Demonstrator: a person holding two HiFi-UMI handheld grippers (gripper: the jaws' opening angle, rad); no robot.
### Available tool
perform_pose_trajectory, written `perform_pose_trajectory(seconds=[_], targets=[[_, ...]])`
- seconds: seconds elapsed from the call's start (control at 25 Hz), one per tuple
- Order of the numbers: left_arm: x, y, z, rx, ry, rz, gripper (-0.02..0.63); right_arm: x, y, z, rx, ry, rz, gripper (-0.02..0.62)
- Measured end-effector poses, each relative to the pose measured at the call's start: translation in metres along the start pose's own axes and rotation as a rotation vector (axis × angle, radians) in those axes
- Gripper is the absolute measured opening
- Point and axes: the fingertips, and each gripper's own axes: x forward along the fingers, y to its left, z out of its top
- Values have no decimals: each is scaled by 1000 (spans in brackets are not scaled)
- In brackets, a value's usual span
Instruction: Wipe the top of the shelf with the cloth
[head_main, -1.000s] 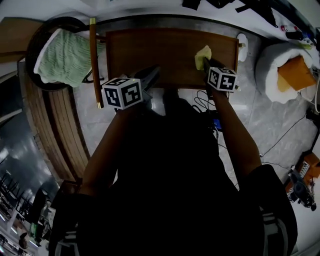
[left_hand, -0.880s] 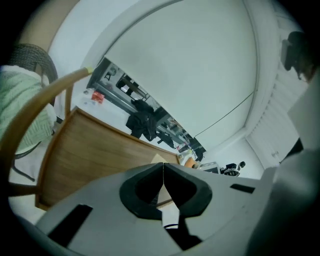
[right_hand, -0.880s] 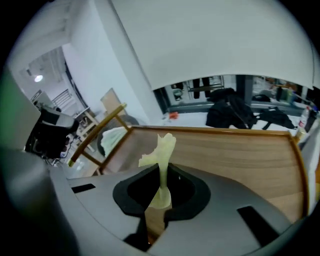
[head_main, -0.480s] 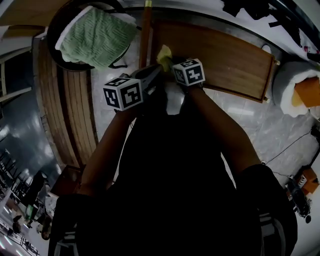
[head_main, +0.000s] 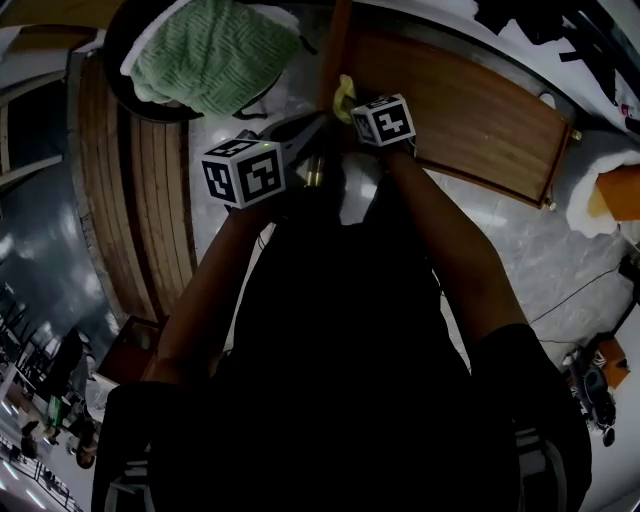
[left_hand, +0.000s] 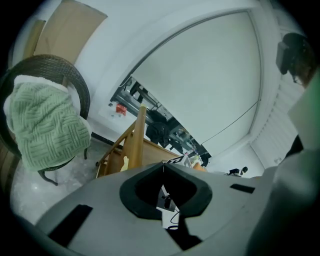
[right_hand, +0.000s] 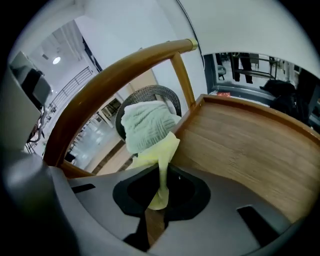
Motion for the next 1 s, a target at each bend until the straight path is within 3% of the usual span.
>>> perform_pose_trajectory(seconds=[0.4, 1.0], targets=[[43, -39, -16, 2, 29, -72, 12, -40, -47, -33, -69, 64, -29, 46], [146, -117, -78, 46, 151, -108, 12, -140, -163, -107, 54, 44, -119, 46]])
